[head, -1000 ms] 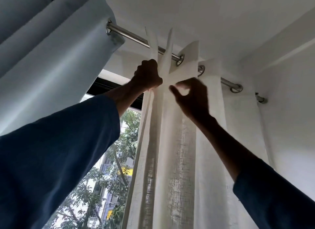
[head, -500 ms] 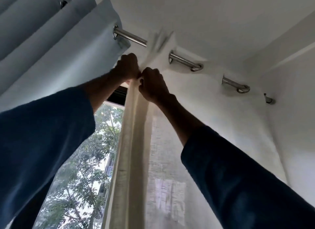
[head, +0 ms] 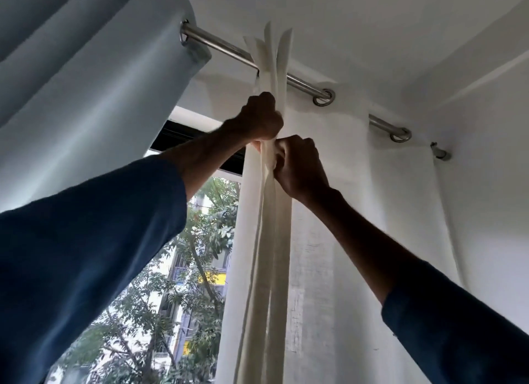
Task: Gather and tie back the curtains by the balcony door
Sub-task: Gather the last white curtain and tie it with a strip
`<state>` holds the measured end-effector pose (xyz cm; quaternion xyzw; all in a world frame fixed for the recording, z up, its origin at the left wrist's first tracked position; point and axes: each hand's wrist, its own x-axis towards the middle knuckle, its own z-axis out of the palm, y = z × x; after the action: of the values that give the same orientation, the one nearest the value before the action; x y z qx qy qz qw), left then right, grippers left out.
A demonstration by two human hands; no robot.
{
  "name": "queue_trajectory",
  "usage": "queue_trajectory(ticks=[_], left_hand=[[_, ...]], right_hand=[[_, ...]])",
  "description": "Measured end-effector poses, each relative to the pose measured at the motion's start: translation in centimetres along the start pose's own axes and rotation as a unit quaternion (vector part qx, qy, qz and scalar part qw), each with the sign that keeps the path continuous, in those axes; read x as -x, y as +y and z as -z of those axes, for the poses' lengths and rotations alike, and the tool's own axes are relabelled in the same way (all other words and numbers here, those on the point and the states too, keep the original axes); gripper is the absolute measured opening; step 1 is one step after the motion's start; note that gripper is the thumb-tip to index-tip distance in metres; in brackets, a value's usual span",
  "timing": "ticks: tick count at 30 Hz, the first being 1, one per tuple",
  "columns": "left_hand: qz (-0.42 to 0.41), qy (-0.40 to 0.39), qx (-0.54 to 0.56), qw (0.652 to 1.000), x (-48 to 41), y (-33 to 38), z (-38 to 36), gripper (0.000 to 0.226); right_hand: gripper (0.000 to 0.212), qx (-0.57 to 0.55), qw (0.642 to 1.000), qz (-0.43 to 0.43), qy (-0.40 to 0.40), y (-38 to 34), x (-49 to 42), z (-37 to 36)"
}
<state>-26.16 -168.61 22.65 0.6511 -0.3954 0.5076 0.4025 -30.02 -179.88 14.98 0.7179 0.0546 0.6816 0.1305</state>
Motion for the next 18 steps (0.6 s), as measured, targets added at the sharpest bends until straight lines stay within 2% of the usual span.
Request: queue_trajectory(ticks=[3, 5, 12, 14, 18], left_hand=[[0.006, -0.002, -0.002, 1.000, 0.1, 0.6, -1.4, 0.033], [0.004, 0.004, -0.011, 1.000, 0.3, 0.8, -1.9, 0.031], [-0.051, -0.012, -0.054, 0.997, 0.4, -1.4, -1.6, 0.026], [-0.044, -0.018, -0.077, 0.996, 0.6, -2.5, -1.2, 0.024], [-0.006, -0.051, -0.050, 0.997, 0.5, -2.9, -0.9, 0.025]], right_hand=[[0.039, 0.003, 1.000, -0.004, 0.011, 1.2, 0.2, 0.7], [0.047, 0.005, 1.000, 0.005, 0.020, 1.5, 0.3, 0.9], [0.030, 0.023, 0.999, -0.031, 0.018, 3.0, 0.7, 1.2], [0.025, 0.017, 0.999, -0.045, 0.017, 3.2, 1.0, 1.1], [0.033, 0.016, 1.000, -0.022, 0.008, 1.9, 1.3, 0.5]])
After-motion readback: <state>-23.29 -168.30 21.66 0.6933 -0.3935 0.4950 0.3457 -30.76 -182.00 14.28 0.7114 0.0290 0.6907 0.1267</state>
